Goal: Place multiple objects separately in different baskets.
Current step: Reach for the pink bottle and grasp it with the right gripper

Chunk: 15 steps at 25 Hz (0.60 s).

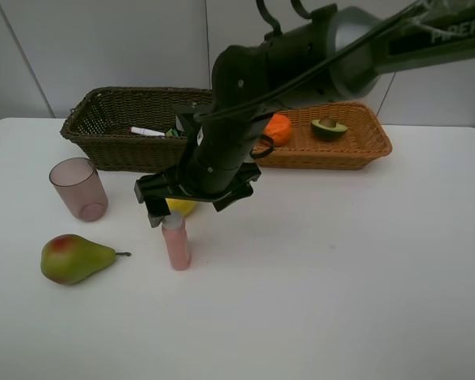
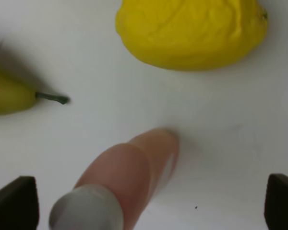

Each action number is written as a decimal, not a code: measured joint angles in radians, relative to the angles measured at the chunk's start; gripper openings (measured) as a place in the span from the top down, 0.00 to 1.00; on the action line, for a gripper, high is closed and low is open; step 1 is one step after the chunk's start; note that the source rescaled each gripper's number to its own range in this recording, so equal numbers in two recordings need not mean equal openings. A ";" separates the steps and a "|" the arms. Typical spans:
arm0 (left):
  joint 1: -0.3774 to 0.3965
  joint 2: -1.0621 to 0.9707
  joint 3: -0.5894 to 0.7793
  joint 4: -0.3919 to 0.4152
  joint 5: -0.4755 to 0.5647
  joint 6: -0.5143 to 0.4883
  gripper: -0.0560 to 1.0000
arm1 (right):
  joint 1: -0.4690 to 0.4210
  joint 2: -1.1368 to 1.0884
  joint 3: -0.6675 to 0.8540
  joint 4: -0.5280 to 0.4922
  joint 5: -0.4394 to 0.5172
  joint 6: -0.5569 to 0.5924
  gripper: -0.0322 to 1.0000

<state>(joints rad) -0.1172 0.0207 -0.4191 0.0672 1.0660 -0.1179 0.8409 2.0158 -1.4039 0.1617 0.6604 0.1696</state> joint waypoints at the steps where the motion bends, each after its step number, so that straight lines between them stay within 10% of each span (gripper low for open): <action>1: 0.000 0.000 0.000 0.000 0.000 0.000 0.00 | 0.000 0.007 0.000 0.010 -0.001 -0.001 0.01; 15: 0.000 0.000 0.000 0.000 0.000 0.000 0.00 | 0.042 0.057 0.000 0.036 -0.019 -0.002 0.01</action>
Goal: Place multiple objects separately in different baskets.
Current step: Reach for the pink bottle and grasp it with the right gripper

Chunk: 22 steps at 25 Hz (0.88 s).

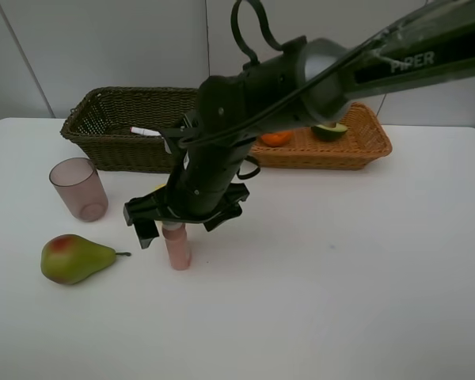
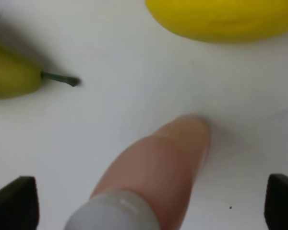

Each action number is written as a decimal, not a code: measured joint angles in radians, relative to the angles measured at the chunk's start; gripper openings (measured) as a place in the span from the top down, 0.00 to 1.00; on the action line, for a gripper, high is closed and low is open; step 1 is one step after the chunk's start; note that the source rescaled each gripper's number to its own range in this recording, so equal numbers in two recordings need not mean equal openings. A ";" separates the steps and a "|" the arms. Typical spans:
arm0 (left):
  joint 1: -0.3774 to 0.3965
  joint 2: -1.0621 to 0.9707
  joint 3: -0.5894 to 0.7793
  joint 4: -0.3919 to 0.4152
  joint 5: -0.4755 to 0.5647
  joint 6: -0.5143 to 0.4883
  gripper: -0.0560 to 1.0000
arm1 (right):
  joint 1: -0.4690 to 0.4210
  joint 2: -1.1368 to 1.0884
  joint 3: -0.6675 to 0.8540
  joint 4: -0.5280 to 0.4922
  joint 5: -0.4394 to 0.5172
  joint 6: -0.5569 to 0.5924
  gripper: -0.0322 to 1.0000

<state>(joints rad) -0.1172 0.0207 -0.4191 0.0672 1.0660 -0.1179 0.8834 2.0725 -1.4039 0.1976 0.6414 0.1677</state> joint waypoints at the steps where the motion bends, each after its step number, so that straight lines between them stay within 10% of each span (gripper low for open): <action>1: 0.000 0.000 0.000 0.000 0.000 0.000 0.00 | 0.000 0.003 0.000 0.000 -0.005 0.000 0.01; 15: 0.000 0.000 0.000 0.000 0.000 0.000 0.00 | 0.000 0.035 0.000 0.000 -0.025 0.000 0.05; 19: 0.000 0.000 0.000 0.000 0.000 0.000 0.00 | 0.000 0.035 0.000 0.000 -0.025 0.000 0.27; 22: 0.000 0.000 0.000 0.000 0.000 0.000 0.00 | 0.000 0.035 0.000 0.000 -0.025 0.000 0.66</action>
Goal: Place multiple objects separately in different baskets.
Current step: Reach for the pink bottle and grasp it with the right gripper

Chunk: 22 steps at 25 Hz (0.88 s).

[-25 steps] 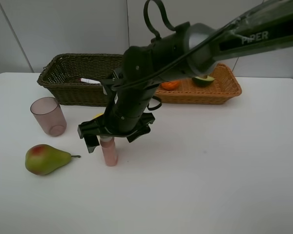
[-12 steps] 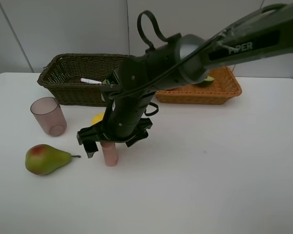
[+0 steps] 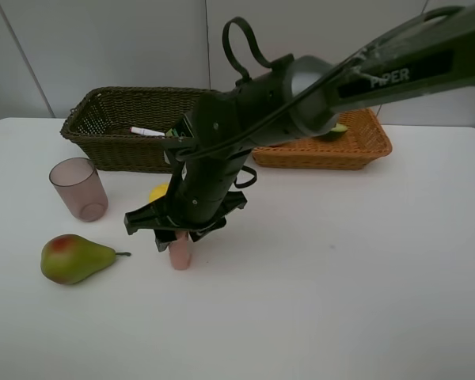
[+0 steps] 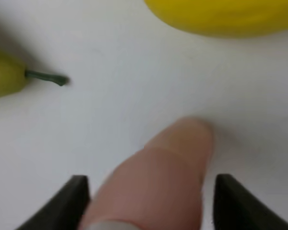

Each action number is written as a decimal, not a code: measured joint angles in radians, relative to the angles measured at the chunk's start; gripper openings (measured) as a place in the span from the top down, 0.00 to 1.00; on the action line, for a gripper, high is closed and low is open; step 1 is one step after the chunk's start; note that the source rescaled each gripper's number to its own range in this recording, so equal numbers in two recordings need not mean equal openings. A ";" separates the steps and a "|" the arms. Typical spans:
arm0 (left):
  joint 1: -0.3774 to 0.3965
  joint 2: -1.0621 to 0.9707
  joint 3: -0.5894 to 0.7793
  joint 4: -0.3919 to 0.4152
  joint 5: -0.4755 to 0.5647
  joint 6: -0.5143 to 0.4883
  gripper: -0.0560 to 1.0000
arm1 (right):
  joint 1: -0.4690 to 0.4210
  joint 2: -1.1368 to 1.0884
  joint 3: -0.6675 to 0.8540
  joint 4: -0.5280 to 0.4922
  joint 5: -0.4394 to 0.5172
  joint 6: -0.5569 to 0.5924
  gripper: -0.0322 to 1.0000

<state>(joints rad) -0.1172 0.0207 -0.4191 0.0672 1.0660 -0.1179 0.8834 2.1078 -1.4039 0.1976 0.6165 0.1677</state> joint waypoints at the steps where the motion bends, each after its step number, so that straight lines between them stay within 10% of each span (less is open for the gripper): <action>1: 0.000 0.000 0.000 0.000 0.000 0.000 0.00 | 0.000 0.000 0.000 0.002 0.001 0.000 0.78; 22: 0.000 0.000 0.000 0.000 0.000 0.000 0.00 | 0.000 -0.022 0.000 -0.002 0.007 0.000 0.76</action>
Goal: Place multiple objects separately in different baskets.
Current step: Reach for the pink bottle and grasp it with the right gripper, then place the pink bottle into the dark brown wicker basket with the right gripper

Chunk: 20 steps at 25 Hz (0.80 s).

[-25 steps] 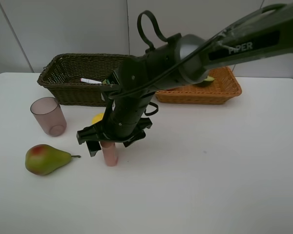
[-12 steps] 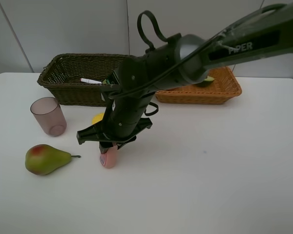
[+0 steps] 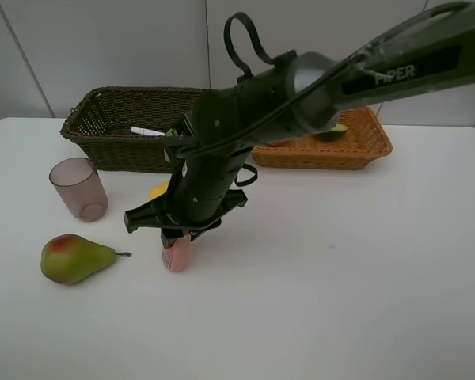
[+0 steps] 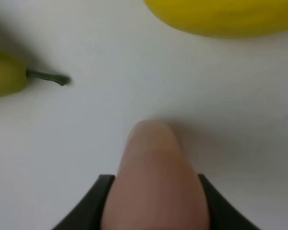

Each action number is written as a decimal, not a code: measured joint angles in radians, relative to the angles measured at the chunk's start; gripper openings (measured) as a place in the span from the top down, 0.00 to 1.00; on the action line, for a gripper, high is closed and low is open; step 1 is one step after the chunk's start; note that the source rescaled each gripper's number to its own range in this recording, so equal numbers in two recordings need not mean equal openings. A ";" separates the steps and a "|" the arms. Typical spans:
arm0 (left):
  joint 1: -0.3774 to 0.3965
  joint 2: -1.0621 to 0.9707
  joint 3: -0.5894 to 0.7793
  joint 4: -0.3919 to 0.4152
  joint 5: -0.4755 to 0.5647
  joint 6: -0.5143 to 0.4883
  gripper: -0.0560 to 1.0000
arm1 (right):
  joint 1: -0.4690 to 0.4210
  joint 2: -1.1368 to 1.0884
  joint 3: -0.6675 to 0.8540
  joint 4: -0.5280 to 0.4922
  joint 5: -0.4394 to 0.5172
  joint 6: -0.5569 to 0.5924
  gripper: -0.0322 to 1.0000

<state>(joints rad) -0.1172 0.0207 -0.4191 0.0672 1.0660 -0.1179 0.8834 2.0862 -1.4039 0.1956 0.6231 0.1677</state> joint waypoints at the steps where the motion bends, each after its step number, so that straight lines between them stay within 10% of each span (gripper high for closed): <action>1: 0.000 0.000 0.000 0.000 0.000 0.000 0.00 | 0.000 -0.010 0.000 0.000 0.001 0.000 0.76; 20: 0.000 0.000 0.000 0.000 0.000 0.000 0.00 | 0.000 -0.165 -0.067 -0.293 -0.138 0.000 0.76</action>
<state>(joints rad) -0.1172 0.0207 -0.4191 0.0672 1.0660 -0.1179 0.8834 1.9208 -1.4711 -0.0970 0.4853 0.1677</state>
